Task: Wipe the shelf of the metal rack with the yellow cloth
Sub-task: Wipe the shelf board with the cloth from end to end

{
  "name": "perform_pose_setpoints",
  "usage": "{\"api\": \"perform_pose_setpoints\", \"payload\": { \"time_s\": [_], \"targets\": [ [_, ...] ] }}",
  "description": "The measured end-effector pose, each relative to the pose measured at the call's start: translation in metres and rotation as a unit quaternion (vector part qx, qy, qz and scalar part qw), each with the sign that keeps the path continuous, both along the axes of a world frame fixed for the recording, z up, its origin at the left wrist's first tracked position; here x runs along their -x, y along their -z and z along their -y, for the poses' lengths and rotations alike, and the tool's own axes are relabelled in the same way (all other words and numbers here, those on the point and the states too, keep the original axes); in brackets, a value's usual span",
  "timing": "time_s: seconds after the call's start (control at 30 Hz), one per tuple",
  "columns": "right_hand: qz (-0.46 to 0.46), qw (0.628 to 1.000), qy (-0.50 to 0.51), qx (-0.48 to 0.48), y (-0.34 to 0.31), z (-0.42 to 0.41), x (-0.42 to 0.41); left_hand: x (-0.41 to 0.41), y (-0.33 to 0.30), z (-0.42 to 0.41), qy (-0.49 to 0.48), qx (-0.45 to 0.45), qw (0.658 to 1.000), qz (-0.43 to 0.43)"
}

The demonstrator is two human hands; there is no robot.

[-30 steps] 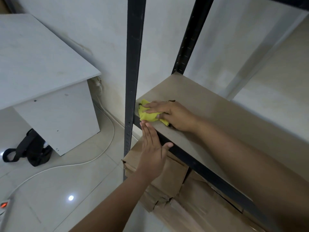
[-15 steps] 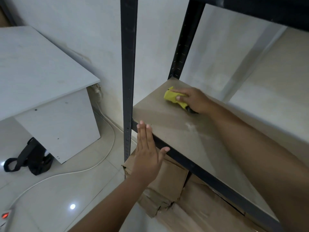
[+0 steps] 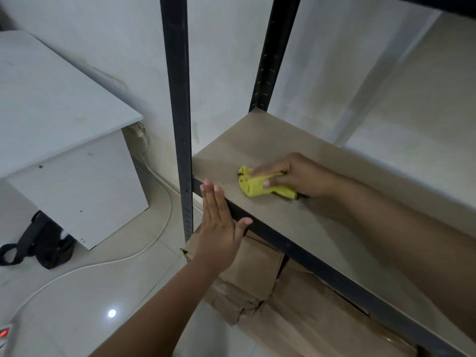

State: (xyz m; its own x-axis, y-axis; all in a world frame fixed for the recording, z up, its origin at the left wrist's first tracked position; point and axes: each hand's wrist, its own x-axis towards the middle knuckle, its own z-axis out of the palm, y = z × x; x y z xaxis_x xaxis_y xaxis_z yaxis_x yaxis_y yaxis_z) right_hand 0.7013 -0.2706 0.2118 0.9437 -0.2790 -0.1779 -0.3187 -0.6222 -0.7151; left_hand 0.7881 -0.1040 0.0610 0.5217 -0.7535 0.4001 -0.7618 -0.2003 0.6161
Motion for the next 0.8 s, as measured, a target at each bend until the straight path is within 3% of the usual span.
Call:
{"api": "perform_pose_setpoints", "payload": {
  "time_s": [0.13, 0.3, 0.47, 0.57, 0.7, 0.8],
  "targets": [
    [0.041, 0.994, 0.067, 0.073, 0.003, -0.002, -0.052, -0.001, 0.001, 0.001, 0.000, -0.009, 1.000, 0.002],
    [0.068, 0.997, -0.006, 0.047, 0.031, -0.022, -0.049, -0.002, 0.005, 0.001, -0.001, 0.000, 1.000, 0.012],
    [0.014, 0.998, -0.053, -0.007, 0.020, -0.028, -0.007, 0.001, 0.002, 0.001, 0.009, 0.016, 1.000, 0.019],
    [-0.031, 0.998, -0.051, 0.019, -0.003, -0.013, 0.006, -0.001, -0.013, -0.006, -0.011, 0.013, 1.000, 0.017],
    [0.064, 0.990, 0.124, 0.025, -0.024, 0.033, 0.023, -0.022, -0.065, 0.003, 0.049, -0.024, 0.986, 0.156],
    [0.108, 0.935, 0.315, 0.120, -0.005, 0.078, 0.028, -0.046, -0.101, 0.036, 0.114, -0.113, 0.967, 0.197]
  ]
}}
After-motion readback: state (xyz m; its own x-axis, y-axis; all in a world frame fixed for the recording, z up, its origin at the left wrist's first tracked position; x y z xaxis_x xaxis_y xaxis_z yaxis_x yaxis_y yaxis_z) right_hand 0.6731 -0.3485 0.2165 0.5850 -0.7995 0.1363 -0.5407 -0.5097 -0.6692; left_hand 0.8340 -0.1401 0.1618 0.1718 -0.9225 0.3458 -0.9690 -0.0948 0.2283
